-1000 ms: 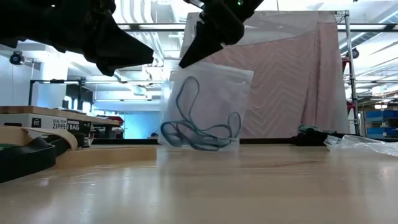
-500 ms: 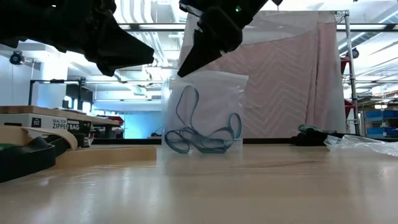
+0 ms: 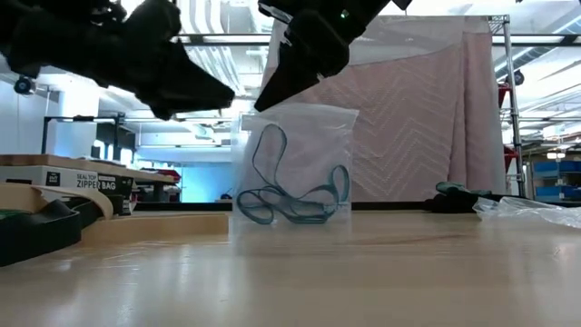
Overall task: Sort rubber bands
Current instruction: Close the transparent zip bag
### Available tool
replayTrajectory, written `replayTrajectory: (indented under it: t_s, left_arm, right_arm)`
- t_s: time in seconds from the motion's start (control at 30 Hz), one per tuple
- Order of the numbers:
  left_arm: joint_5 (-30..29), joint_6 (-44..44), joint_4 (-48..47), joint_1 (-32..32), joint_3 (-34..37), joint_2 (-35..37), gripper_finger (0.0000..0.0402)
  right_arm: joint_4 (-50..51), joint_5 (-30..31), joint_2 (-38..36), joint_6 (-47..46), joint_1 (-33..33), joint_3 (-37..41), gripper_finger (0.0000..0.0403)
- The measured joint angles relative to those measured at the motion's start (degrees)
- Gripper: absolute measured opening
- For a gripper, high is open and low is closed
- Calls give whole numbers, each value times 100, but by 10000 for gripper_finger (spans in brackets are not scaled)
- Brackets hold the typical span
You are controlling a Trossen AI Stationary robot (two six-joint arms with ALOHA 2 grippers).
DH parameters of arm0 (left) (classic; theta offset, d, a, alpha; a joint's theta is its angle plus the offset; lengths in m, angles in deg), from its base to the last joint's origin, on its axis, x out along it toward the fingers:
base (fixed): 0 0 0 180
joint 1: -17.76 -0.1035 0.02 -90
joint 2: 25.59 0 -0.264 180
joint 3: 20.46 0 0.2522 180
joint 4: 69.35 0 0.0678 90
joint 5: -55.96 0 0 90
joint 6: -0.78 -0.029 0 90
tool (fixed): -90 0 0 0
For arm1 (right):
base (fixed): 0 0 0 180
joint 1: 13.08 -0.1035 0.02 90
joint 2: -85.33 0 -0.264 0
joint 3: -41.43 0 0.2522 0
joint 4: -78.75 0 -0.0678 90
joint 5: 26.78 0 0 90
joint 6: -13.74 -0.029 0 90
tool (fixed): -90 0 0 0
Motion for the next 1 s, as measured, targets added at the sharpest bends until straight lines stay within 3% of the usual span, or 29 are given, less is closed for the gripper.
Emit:
replayTrajectory:
  t_s: [0.2, 0.37, 0.63, 1.0]
  left_arm:
    - [310, -423, -74, -60, -427, -367, 139]
    - [403, -224, -662, -94, -780, -534, 130]
    - [-12, -115, -968, -150, -983, -720, 85]
    - [-31, -56, -983, -153, -993, -730, 4]
  right_arm:
    - [11, 0, 0, -57, 0, -1, 25]
    - [21, -7, 0, -57, -2, -2, 24]
    - [61, 40, 0, -165, 7, 0, 23]
    - [154, 4, -2, -251, 0, -4, 26]
